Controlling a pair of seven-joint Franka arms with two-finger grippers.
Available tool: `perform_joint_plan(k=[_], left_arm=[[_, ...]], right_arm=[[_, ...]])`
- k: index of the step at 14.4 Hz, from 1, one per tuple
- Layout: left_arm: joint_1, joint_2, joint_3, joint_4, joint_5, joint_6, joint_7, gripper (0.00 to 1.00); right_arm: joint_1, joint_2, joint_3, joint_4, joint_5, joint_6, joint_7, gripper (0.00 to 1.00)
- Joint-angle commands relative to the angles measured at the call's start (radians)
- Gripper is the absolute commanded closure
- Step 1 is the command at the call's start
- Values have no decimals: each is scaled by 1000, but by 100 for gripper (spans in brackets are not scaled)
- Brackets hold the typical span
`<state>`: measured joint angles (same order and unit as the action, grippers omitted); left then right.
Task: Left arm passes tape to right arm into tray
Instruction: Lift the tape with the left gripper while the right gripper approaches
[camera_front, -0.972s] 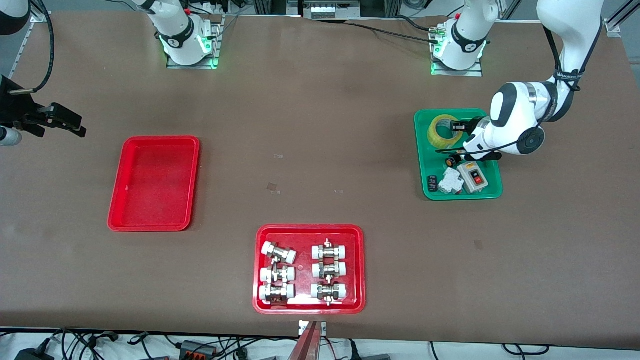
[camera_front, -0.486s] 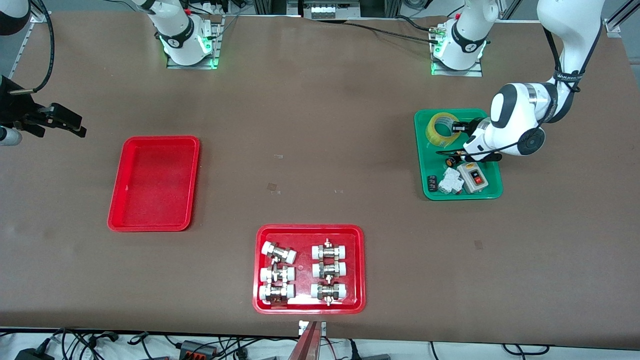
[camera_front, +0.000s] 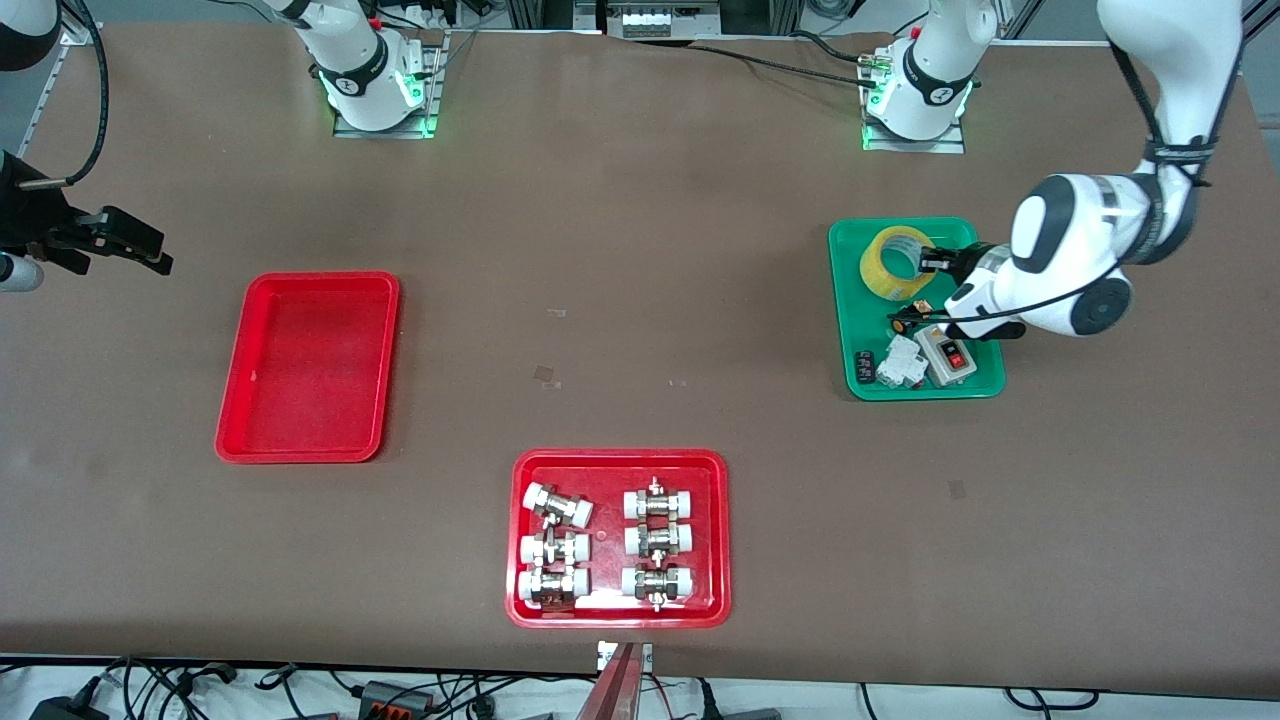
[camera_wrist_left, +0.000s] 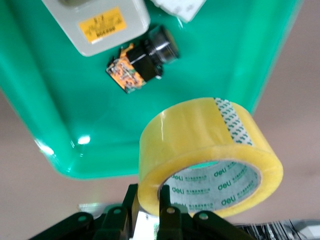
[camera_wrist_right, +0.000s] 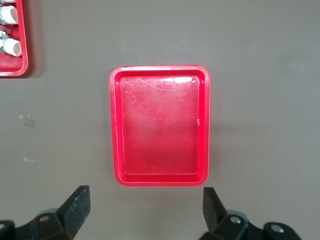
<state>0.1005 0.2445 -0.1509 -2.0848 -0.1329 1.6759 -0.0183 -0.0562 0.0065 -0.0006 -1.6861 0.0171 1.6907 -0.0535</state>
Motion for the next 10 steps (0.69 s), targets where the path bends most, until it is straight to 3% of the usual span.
perform_joint_plan(k=[1, 6, 10], left_arm=[[-8, -10, -73, 167, -23, -178, 3, 97], [-39, 1, -208, 365, -327, -251, -202, 100], [-134, 16, -225, 495, -618, -234, -357, 100]], right_arm=[[-5, -5, 4, 5, 17, -6, 11, 0], [-5, -5, 4, 3, 27, -11, 6, 0], [-4, 41, 4, 3, 153, -20, -5, 0]])
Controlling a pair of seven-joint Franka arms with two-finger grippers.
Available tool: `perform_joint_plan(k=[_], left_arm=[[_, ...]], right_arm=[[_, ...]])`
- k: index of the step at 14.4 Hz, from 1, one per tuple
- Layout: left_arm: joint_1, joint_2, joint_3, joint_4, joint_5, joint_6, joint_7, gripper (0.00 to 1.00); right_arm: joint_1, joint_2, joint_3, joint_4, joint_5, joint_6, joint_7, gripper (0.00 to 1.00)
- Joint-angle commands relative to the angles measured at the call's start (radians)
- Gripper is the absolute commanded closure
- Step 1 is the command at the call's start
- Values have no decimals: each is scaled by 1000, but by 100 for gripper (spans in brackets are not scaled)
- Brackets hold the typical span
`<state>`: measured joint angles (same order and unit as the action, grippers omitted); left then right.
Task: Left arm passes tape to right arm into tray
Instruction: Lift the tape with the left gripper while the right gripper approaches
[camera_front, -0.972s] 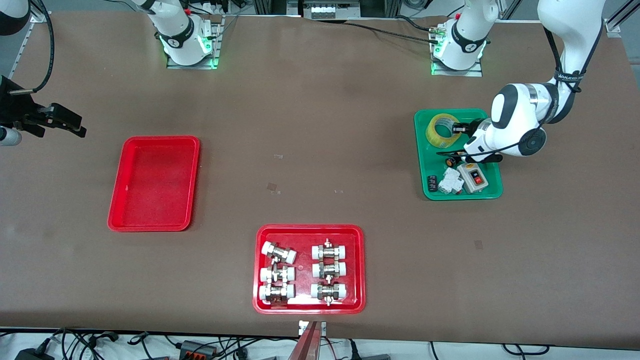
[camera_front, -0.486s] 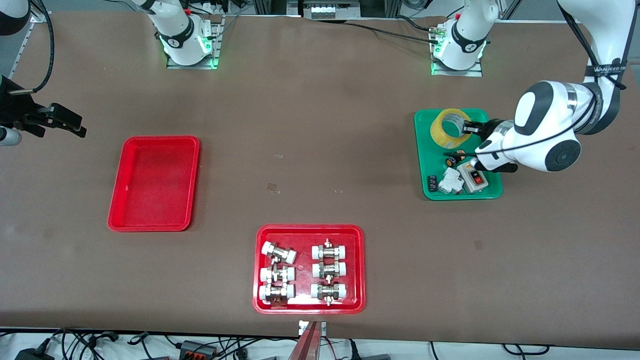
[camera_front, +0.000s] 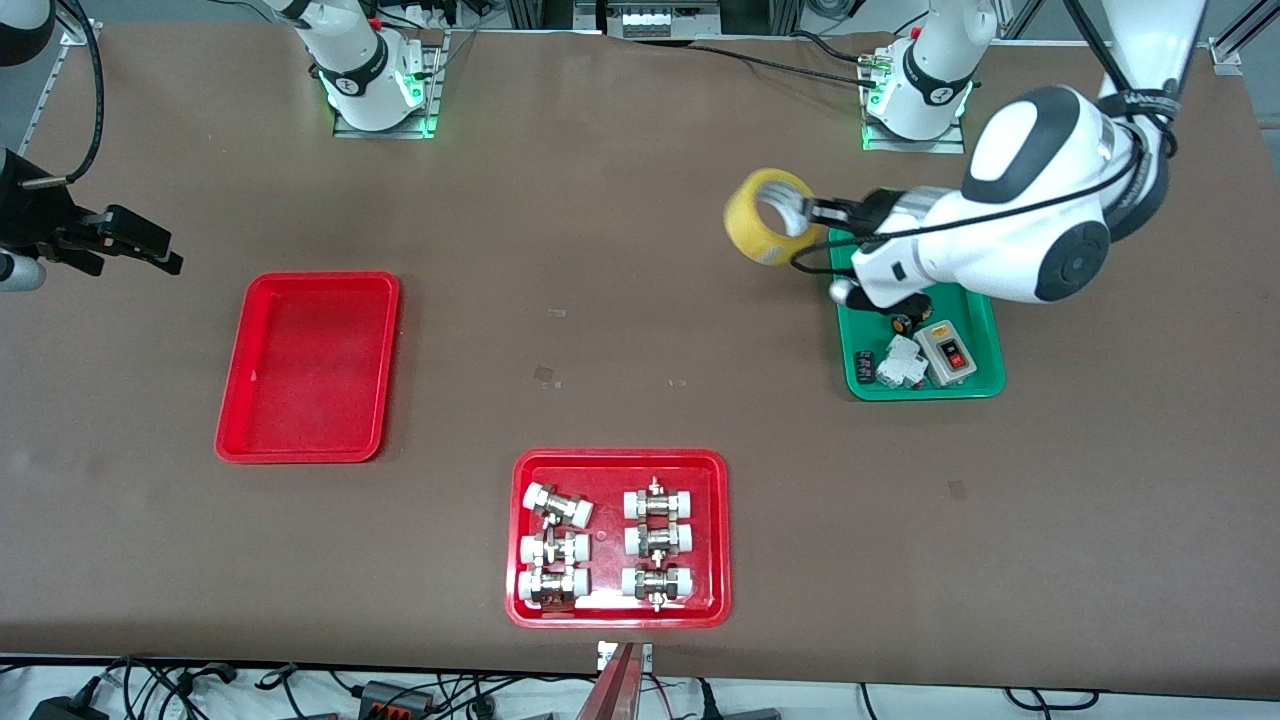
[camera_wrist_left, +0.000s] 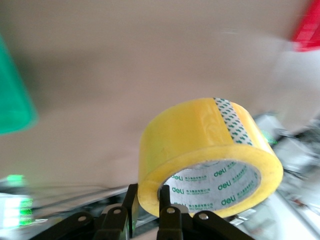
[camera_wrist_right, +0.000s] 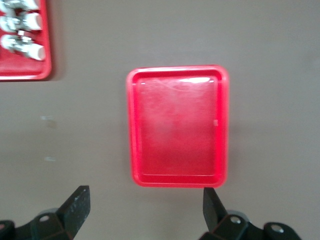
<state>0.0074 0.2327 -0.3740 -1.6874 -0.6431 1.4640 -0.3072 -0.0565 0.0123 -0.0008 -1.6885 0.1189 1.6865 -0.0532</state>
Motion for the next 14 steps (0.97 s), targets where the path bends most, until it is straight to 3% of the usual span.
perform_joint_plan(k=[1, 3, 5, 10, 14], left_arm=[[-78, 45, -2, 144, -168, 13, -120, 100], [-137, 69, -2, 205, -233, 122, -231, 100], [-167, 85, -3, 213, -243, 235, -266, 100], [-188, 119, -3, 215, -286, 259, -288, 100], [-178, 120, -2, 215, -293, 257, -274, 100]], right_arm=[[-3, 44, 5, 6, 76, -25, -5, 0], [3, 48, 10, 4, 149, -28, 9, 0], [58, 83, 12, 4, 153, -30, 6, 0], [115, 120, 15, 19, 212, -57, -54, 0], [145, 121, 62, 59, 465, -87, -40, 0]])
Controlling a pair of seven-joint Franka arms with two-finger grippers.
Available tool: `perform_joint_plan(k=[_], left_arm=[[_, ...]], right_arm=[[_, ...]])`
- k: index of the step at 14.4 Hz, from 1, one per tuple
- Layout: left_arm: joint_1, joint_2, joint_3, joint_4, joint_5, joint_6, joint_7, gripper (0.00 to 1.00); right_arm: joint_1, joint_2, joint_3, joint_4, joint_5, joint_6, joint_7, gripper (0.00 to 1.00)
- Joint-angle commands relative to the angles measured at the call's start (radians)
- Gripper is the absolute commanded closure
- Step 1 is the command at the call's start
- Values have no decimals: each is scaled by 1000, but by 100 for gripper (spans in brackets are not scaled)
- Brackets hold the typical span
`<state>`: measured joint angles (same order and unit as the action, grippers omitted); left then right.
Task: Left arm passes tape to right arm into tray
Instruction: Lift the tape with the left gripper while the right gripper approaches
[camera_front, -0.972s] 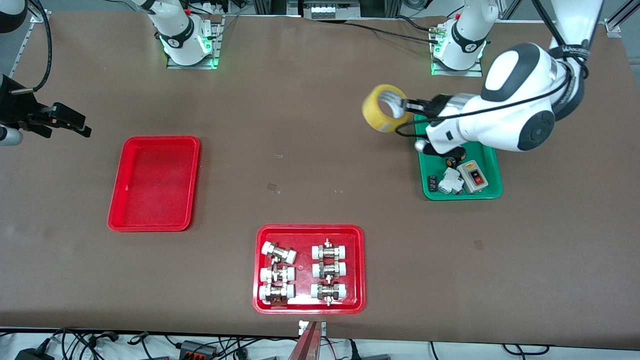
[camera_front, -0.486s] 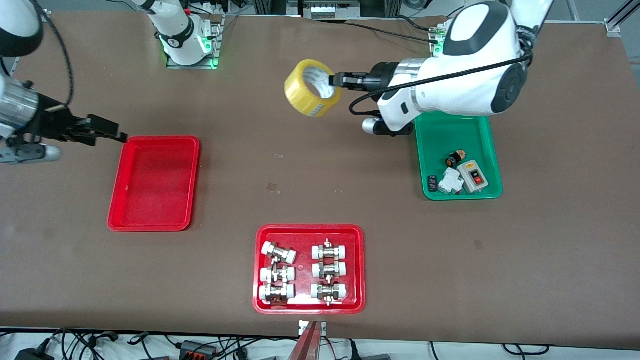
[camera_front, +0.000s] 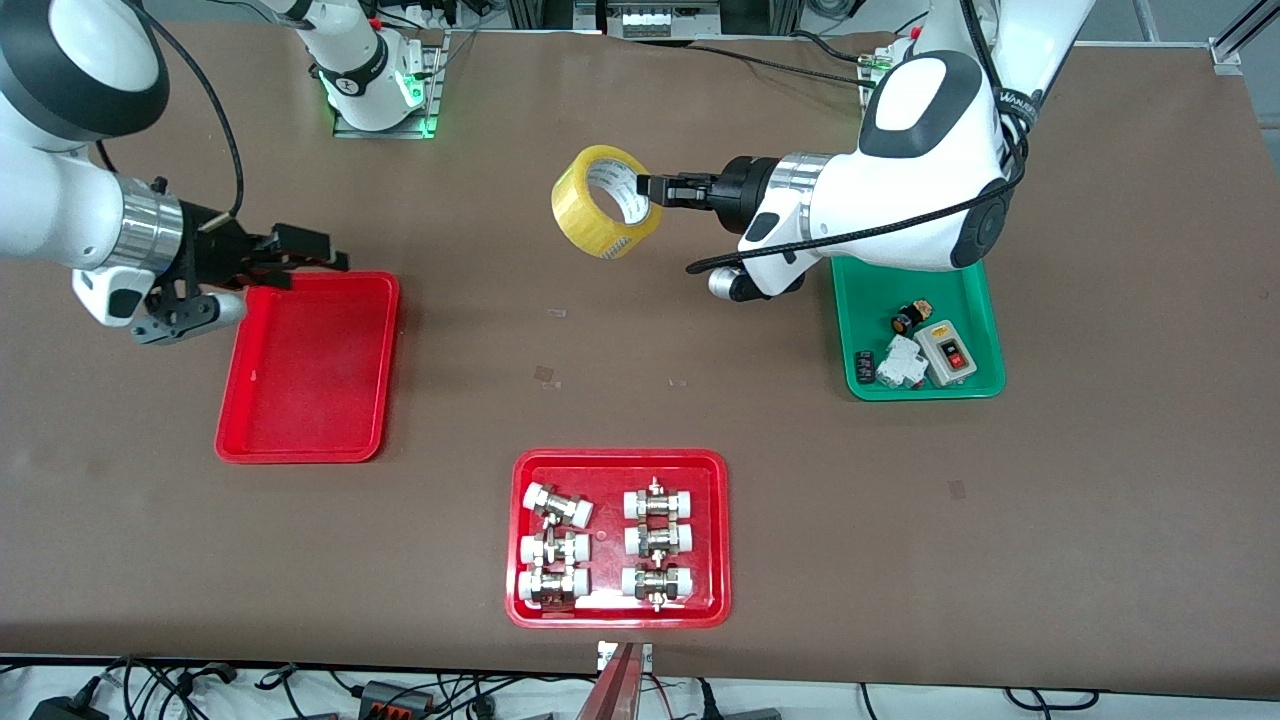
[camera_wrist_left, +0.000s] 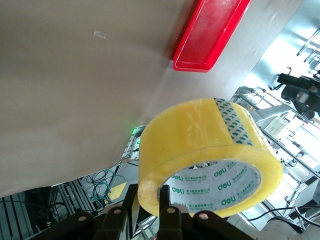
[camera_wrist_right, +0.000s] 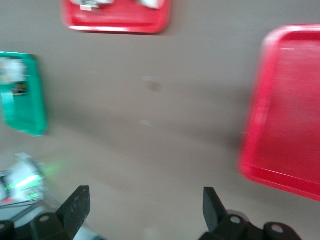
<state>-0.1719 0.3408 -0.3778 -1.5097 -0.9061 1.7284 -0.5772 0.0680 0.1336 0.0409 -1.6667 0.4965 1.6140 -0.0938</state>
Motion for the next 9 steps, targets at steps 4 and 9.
perform_joint_plan(k=[4, 9], left_arm=[[22, 9, 3, 37, -28, -20, 0, 100], [23, 9, 5, 37, -28, -20, 2, 100]], right_arm=[[182, 18, 20, 79, 264, 136, 200, 0], [312, 64, 20, 150, 323, 256, 338, 0]])
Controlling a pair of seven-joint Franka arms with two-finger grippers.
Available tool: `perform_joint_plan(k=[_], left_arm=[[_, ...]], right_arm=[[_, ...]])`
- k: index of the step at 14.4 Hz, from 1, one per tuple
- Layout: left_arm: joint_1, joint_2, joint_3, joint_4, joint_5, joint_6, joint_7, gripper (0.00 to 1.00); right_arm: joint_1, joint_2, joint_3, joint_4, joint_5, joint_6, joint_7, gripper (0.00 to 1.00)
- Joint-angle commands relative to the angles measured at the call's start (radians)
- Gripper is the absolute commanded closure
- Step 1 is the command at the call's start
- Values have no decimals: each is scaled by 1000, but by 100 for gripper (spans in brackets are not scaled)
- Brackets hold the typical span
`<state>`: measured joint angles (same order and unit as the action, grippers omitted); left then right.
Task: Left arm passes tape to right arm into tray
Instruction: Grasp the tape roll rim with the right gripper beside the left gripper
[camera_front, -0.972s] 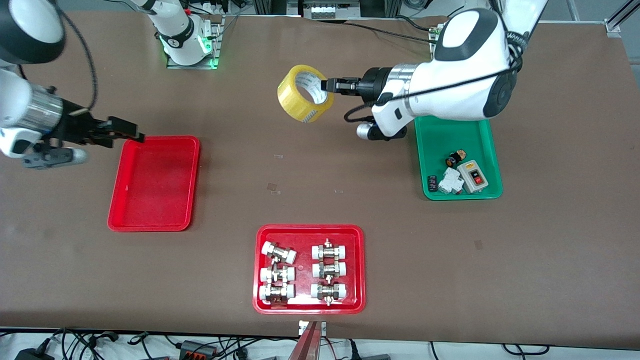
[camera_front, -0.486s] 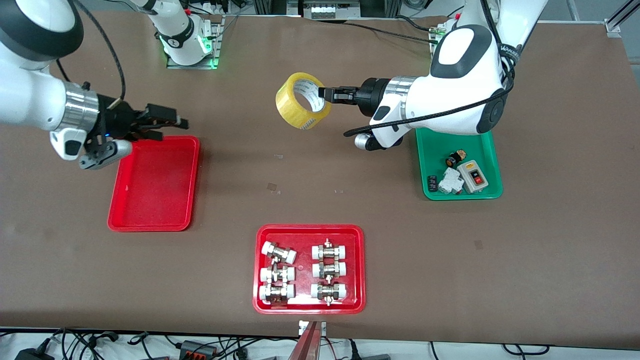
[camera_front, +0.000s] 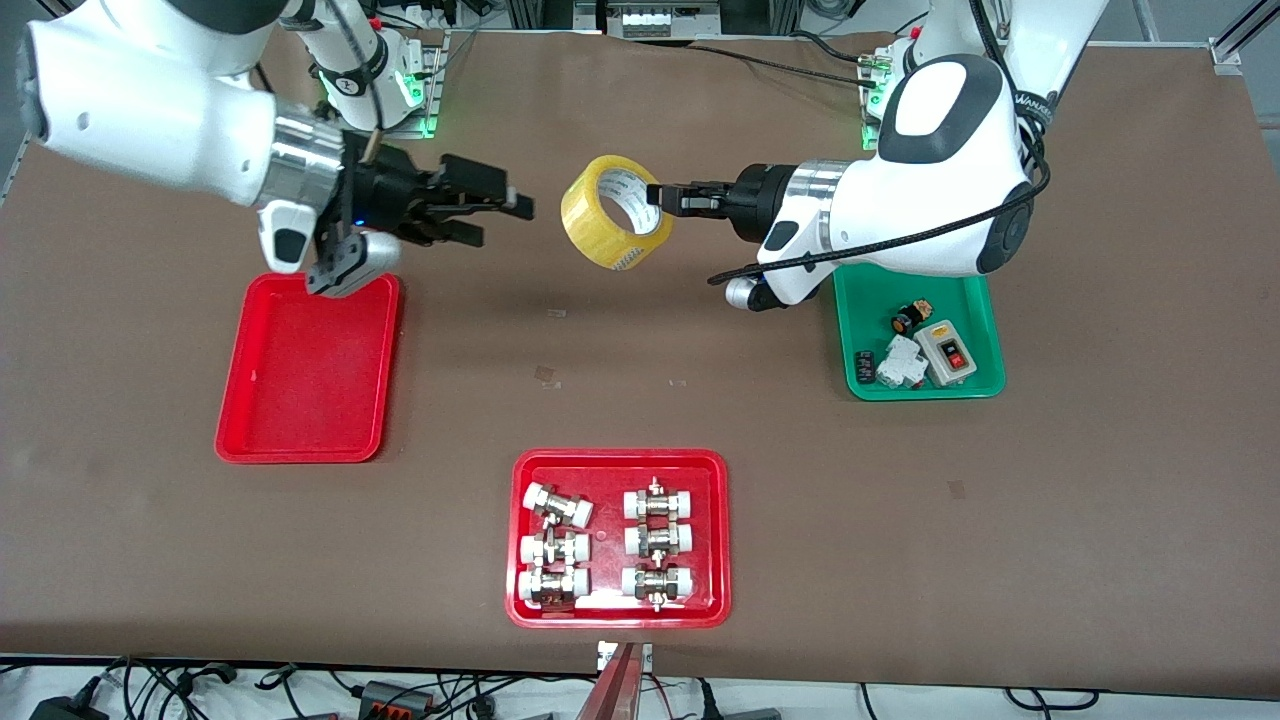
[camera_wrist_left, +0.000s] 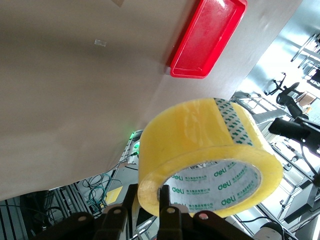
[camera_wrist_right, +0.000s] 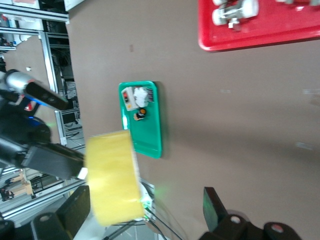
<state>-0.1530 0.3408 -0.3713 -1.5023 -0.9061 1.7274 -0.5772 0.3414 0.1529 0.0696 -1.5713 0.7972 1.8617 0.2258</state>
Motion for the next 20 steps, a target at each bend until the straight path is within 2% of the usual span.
perform_joint_plan(k=[1, 4, 17, 19, 20], left_arm=[[6, 7, -1, 30, -28, -19, 2, 100], [12, 7, -3, 30, -27, -20, 3, 100], [17, 7, -1, 30, -27, -22, 3, 100], [18, 7, -1, 30, -25, -22, 3, 100], [18, 7, -1, 30, -27, -22, 3, 100]], right_arm=[[66, 51, -8, 54, 20, 20, 15, 0], [119, 66, -10, 51, 20, 74, 18, 0], [116, 76, -8, 53, 24, 60, 3, 0], [114, 74, -8, 51, 24, 59, -10, 40], [116, 74, -8, 53, 24, 59, -10, 53]])
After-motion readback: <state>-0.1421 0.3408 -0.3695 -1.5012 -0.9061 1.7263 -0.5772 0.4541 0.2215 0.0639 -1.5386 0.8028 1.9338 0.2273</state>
